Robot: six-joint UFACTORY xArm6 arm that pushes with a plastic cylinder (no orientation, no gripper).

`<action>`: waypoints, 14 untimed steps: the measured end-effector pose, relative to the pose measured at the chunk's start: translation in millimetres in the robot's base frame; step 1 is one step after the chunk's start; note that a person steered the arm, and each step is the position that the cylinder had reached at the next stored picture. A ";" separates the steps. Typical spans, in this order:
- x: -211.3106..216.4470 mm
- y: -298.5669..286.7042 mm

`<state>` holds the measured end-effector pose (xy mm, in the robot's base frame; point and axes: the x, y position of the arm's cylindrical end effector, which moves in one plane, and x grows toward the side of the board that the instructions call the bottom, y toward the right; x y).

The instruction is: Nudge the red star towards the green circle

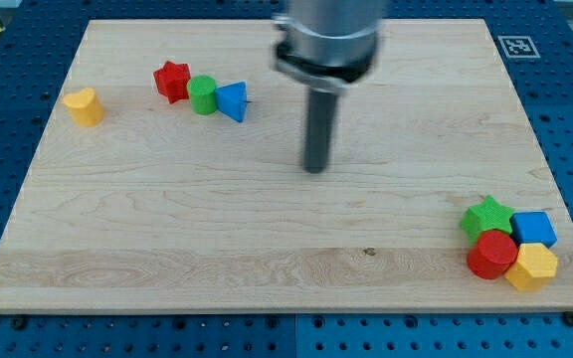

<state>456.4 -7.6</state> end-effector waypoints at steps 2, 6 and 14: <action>-66.4 -188.7; -179.2 -269.9; -137.7 -176.4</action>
<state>318.8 -184.0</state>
